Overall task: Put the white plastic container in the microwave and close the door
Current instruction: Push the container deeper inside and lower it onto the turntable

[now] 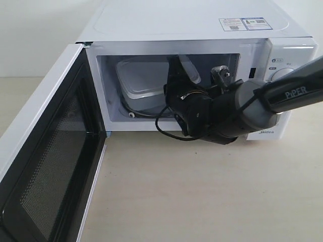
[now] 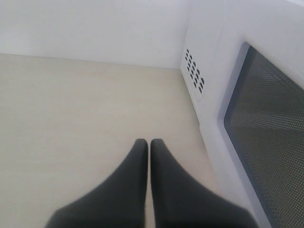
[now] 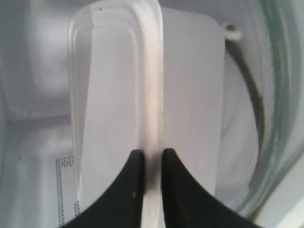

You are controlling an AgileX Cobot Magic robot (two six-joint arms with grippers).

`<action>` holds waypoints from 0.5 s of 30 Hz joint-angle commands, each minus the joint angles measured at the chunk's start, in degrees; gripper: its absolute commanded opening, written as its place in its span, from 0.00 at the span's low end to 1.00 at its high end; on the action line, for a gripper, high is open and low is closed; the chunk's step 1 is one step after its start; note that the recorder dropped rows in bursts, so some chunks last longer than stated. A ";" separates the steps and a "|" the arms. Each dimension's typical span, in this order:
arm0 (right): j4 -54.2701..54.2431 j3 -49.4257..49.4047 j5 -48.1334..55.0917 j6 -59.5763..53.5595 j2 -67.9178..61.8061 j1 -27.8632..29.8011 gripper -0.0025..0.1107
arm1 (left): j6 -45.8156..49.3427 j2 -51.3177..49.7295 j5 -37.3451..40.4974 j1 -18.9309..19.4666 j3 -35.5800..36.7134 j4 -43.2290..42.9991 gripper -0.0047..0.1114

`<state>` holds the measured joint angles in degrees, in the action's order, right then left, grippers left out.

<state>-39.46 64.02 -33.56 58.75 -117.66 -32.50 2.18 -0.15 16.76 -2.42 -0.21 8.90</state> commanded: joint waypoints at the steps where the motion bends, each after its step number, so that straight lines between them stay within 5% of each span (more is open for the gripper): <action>1: 1.62 0.69 -1.31 -0.35 0.27 1.00 0.02 | -0.31 0.15 0.05 0.08 0.21 0.20 0.08; 12: 2.96 0.69 -1.77 -2.14 0.27 1.67 0.02 | -0.31 0.15 0.05 0.08 0.21 0.20 0.08; 15: 2.96 0.69 -1.77 -2.26 0.27 1.67 0.10 | -0.31 0.15 0.05 0.08 0.21 0.20 0.08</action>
<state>-37.71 64.02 -33.10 57.23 -117.66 -31.30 2.18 -0.15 16.76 -2.42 -0.21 8.90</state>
